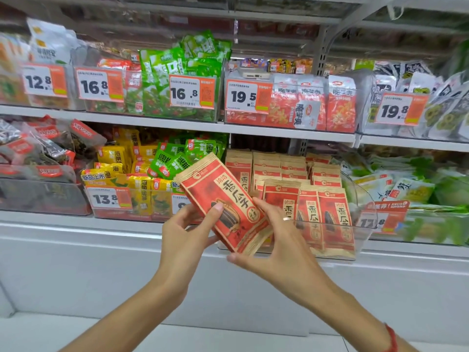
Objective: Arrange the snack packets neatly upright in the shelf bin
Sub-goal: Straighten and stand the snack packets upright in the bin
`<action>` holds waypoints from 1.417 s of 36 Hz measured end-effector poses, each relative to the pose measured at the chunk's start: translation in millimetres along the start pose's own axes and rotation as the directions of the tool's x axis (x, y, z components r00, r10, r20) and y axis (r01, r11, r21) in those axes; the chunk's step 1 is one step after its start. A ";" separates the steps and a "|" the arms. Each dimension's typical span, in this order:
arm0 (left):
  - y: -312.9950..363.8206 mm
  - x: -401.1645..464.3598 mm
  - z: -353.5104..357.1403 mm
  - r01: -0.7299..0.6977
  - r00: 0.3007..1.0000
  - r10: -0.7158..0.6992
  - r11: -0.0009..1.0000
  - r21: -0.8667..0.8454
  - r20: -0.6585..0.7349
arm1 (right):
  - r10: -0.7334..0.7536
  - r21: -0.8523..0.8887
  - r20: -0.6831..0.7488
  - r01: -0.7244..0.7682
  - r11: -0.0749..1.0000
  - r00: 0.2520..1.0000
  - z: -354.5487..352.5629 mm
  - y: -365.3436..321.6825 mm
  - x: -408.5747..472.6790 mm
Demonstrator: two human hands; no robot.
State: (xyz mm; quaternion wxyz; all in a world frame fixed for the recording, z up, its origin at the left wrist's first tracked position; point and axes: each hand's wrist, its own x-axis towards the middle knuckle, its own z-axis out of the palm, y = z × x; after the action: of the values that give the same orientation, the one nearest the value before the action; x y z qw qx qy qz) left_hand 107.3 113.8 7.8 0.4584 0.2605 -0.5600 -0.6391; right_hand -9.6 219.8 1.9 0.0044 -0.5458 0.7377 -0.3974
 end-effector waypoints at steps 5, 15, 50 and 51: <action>8.2 -2.1 -0.5 0.004 0.996 -0.003 1.000 -0.017 0.088 | -0.056 -0.041 -0.072 0.053 0.998 0.996 -1.5 -0.9 3.0; 12.0 11.0 -15.3 0.176 0.890 -0.141 0.984 -0.040 0.433 | 0.120 0.508 0.278 -0.252 0.824 0.953 -20.1 -7.6 5.5; 6.1 1.0 -5.7 -0.030 0.999 0.037 0.976 0.217 -0.028 | -0.059 0.315 -0.013 0.060 0.947 0.998 4.8 -15.0 0.0; 5.5 -0.3 -4.7 -0.043 0.998 0.052 0.970 0.238 -0.032 | -0.063 0.284 -0.038 0.071 0.956 0.997 5.9 -15.8 0.0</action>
State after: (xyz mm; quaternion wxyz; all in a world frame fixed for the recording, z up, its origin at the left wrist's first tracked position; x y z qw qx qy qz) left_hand 112.9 112.1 11.9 0.4499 0.3120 -0.6294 -0.5515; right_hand 5.6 214.9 7.1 0.0588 -0.5584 0.6539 -0.5072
